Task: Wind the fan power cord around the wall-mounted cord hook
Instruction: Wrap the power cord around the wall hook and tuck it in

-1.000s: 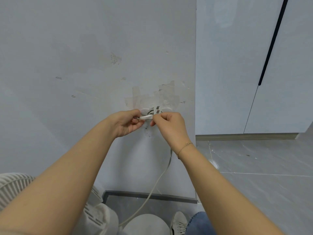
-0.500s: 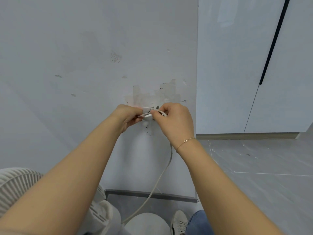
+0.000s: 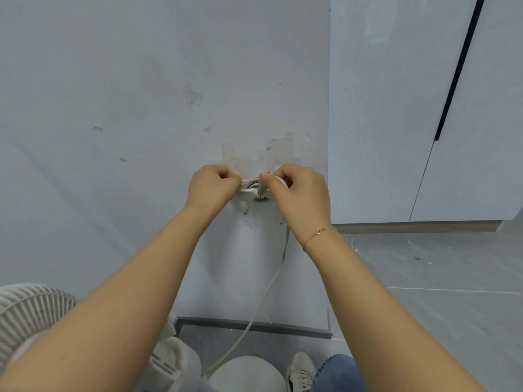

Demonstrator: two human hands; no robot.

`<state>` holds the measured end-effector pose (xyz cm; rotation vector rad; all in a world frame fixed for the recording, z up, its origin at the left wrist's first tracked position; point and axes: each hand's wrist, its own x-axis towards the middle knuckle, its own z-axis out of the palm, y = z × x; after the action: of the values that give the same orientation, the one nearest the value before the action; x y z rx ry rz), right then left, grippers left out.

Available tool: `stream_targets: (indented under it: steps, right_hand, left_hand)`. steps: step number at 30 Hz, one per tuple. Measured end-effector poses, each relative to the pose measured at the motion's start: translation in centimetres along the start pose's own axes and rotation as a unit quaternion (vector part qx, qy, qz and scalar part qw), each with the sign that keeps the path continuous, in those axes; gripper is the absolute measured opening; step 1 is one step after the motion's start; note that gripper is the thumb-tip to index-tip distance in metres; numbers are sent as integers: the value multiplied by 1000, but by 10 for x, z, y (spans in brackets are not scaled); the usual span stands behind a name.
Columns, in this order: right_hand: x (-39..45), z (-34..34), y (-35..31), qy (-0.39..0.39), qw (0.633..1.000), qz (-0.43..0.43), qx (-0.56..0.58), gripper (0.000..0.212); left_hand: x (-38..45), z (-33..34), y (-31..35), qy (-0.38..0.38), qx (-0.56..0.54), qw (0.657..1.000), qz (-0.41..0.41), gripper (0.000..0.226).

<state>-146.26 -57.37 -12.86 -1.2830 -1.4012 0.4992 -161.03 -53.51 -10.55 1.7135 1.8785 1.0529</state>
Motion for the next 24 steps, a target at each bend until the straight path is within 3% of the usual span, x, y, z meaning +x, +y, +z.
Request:
stream_targets:
  steps: [9,16,24]
  right_hand:
    - [5,-9,2,-14,966,113,232,25]
    - [7,-18,2,-53,869,244,428,23]
    - [9,-20,-1,-116,833,240,485,19]
  left_hand:
    - [-8,-10,-7,-66,-9,994,85,15]
    - [-11,-16,-15,-64,18,989,129,4]
    - [-4,-5,-14,-4,45,990,134,7]
